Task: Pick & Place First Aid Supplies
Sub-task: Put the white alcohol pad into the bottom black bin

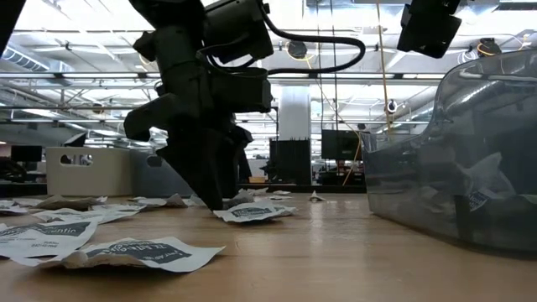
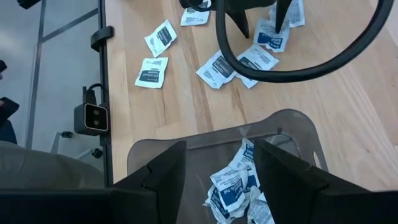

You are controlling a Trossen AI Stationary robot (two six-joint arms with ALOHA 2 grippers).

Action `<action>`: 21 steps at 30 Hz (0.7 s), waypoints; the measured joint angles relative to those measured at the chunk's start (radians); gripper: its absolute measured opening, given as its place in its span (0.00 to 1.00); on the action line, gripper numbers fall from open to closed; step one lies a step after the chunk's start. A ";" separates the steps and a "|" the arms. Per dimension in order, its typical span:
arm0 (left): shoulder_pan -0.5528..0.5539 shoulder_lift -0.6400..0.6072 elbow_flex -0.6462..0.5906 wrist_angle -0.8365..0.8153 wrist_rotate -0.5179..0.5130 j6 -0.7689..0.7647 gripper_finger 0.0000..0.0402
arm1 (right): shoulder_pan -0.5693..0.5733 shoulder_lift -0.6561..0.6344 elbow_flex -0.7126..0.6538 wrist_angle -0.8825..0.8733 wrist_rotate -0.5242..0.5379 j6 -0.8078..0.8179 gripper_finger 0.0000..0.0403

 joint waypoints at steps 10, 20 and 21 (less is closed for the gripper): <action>0.000 -0.007 -0.002 0.000 0.004 -0.058 0.10 | 0.000 0.000 0.000 0.000 0.000 -0.003 0.45; 0.003 -0.155 -0.004 0.002 0.014 -0.155 0.07 | -0.001 0.000 0.000 0.000 0.000 -0.022 0.45; 0.003 -0.170 -0.004 -0.001 0.030 -0.157 0.07 | -0.002 0.000 0.000 -0.001 0.000 -0.022 0.45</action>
